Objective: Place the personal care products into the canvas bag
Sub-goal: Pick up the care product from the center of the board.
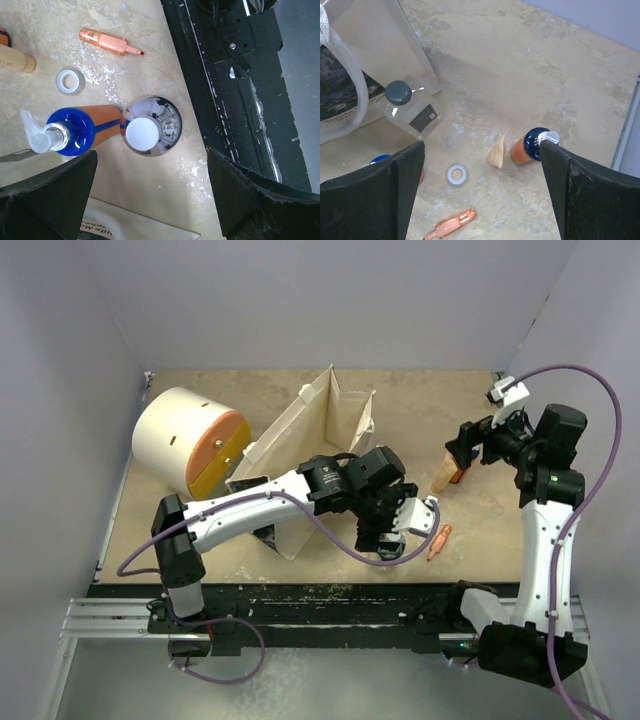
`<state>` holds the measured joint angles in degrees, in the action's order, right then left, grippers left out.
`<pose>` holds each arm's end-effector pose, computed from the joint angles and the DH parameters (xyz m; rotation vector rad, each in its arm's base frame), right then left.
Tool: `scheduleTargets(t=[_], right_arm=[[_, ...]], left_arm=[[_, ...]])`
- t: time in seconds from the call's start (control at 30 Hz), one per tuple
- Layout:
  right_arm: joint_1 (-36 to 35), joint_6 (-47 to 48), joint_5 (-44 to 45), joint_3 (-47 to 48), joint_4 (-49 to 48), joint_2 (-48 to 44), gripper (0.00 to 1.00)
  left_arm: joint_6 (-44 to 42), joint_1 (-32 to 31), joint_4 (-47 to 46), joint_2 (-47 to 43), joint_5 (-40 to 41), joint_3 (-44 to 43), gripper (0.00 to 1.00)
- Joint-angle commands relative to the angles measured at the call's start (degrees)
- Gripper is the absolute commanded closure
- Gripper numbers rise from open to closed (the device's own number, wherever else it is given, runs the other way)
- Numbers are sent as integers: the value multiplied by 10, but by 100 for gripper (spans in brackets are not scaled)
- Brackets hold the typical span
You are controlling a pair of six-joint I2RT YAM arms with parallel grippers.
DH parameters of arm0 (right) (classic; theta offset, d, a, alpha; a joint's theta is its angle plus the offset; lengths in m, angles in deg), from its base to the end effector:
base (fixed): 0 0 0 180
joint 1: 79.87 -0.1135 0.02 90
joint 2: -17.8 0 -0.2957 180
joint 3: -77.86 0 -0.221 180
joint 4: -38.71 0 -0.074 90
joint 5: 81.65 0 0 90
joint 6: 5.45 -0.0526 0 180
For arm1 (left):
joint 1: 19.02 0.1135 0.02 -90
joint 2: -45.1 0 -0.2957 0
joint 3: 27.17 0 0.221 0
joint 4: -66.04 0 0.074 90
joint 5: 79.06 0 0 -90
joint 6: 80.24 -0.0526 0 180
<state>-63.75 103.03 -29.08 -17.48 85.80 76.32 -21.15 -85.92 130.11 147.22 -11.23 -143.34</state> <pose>0.1742 -0.0171 0.4217 -0.4604 1.8065 0.2158 0.1290 -0.3530 0.3622 1.9963 1.5053 -0.7450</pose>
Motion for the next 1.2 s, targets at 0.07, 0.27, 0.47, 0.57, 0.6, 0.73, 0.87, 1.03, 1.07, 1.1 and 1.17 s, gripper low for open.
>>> scheduleTargets(t=[0.07,0.27,0.47,0.57,0.6,0.73,0.87,1.03,1.07,1.1,1.17], right_arm=[[10,-4,-17,-13,-17,-15,1],[12,-5,-28,-12,-15,-15,1],[13,-6,-31,-16,-16,-20,1],[14,-6,-38,-17,-16,-22,1],[14,-6,-39,-17,-16,-22,1],[15,-7,-39,-18,-16,-22,1],[15,-7,-40,-18,-16,-22,1],[16,-7,-41,-19,-16,-22,0],[16,-6,-41,-19,-15,-23,0],[16,-7,-41,-19,-15,-24,0],[16,-7,-41,-17,-14,-23,0]], left_arm=[[-1,0,-38,24,-6,9,8],[6,1,-59,50,-16,21,13],[10,0,-66,67,-30,18,25],[5,0,-66,72,-26,19,32],[3,0,-65,73,-27,19,34],[-1,0,-64,76,-25,22,41],[-3,0,-64,77,-25,23,47],[-10,1,-57,81,-31,15,57],[-11,0,-54,82,-34,12,60],[-12,1,-49,81,-39,8,63],[-14,0,-41,79,-46,0,69]])
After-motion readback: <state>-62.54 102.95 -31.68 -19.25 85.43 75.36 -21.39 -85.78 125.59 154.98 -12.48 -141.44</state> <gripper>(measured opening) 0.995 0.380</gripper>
